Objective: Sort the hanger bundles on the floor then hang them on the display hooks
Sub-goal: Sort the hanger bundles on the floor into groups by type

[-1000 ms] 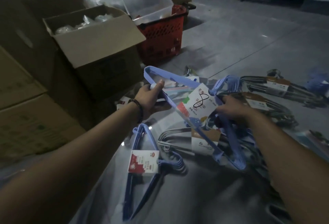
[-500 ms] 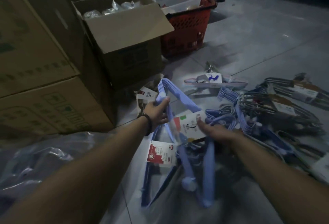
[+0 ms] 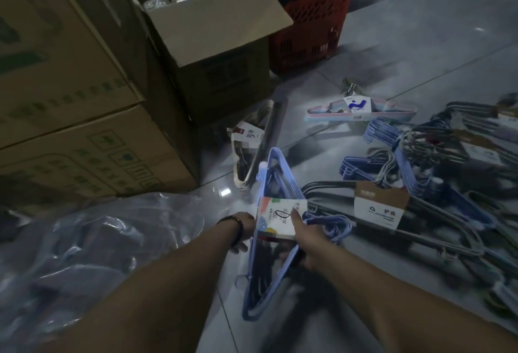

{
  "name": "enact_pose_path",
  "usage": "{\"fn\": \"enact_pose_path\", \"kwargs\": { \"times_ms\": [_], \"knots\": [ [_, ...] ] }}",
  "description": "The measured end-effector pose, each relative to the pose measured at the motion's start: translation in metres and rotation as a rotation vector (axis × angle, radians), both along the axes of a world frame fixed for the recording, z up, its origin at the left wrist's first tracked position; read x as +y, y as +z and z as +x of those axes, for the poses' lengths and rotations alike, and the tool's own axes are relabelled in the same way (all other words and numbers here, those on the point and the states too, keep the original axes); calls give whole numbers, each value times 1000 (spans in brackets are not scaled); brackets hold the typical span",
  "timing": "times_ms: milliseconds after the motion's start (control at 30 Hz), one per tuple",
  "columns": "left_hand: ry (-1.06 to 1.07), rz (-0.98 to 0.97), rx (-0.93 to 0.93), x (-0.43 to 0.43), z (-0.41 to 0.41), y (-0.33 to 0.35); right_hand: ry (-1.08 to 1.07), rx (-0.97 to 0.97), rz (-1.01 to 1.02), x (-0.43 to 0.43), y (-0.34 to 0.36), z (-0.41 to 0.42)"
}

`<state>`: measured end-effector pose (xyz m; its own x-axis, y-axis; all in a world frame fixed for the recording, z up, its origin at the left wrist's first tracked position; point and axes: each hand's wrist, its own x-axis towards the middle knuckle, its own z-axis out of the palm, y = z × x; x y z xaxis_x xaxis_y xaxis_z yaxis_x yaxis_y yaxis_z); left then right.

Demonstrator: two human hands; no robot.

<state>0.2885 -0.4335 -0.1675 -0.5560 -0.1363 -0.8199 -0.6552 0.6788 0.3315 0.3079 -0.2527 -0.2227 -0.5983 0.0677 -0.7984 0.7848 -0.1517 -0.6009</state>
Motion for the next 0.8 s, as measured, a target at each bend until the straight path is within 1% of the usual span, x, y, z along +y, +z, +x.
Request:
{"fn": "enact_pose_path", "kwargs": {
  "times_ms": [67, 133, 267, 300, 400, 433, 500, 567, 633, 733, 800],
  "knots": [
    [-6, -39, 43, 3, 2, -5, 36, 44, 23, -1, -11, -2],
    [2, -73, 78, 4, 3, -11, 101, 51, 59, -6, 19, 4],
    [1, -96, 74, 1, 3, -12, 166, 30, 66, 9, 38, 1],
    [-33, -105, 61, 2, 2, -13, 179, 36, 67, 21, 38, -2],
    [-98, -142, -19, 11, 5, -15, 272, 70, 177, 65, 42, -9],
    [-121, -159, -19, 14, 7, -18, 295, 69, 180, 85, 44, -9],
    [-155, -222, 25, 20, 10, -31, 276, 21, 135, 126, 46, -8],
    [-183, -298, 98, 22, 8, -49, 315, -41, 88, 165, 44, 1],
    [-196, -347, 150, 22, 7, -62, 434, -45, 101, 199, 42, 9],
    [-240, -404, 205, 11, 1, -63, 608, -50, 221, 237, 41, 15],
    [-304, -490, 259, -6, -5, -61, 724, -93, 293, 247, 45, 20]
  ]
}}
